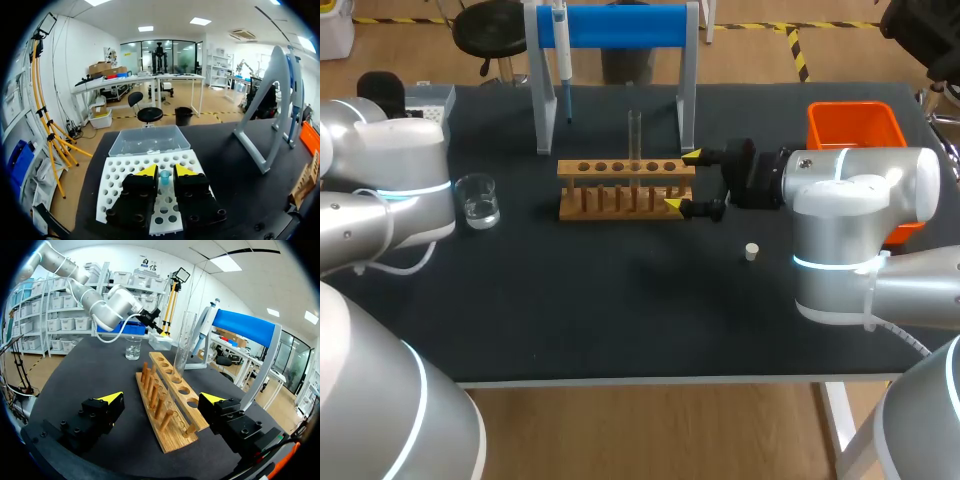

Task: Invert the test tube, pick up the pipette, mount the tip to pipette, aspirate from beaker and dispense into the tube, eject the tip, return the pipette, and cap with the stopper.

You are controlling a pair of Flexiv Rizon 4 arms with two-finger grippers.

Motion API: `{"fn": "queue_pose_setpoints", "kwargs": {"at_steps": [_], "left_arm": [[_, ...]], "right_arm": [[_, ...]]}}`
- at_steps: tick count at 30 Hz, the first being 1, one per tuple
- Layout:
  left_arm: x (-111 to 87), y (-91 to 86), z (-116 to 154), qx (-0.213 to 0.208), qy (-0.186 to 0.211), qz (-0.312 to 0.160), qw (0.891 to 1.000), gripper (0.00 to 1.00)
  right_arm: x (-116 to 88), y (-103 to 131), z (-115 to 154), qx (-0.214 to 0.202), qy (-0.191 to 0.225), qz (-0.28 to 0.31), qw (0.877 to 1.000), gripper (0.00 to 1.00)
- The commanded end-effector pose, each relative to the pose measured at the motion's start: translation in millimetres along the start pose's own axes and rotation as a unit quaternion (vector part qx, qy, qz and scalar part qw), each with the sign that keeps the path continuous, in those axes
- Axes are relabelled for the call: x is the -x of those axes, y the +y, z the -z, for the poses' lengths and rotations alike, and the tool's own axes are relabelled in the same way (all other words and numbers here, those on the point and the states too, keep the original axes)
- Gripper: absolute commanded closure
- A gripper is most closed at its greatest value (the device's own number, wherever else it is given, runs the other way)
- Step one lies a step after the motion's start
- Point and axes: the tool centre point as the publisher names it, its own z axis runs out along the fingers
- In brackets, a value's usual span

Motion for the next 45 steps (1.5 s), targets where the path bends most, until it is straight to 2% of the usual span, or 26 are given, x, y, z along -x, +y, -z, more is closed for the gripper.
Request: {"fn": "queue_pose_setpoints", "kwargs": {"at_steps": [1,4,16,45], "left_arm": [[1.1,-0.9,-3,0.003,0.001,0.0,1.0,0.84],[1.2,-0.8,-3,0.003,0.002,0.0,1.0,1.0],[2.0,-2.7,-1,0.001,0.0,-0.002,1.0,1.0],[1.1,-24.9,11,-0.007,-0.014,-0.025,1.0,1.0]], "right_arm": [[-1,0,0,-0.001,-0.001,0.0,1.0,0.0],[-1,0,0,-0.001,-0.001,0.0,1.0,0.0],[-1,0,0,-0.001,-0.001,0.0,1.0,0.0],[-1,0,0,-0.001,-0.001,0.0,1.0,0.0]]}}
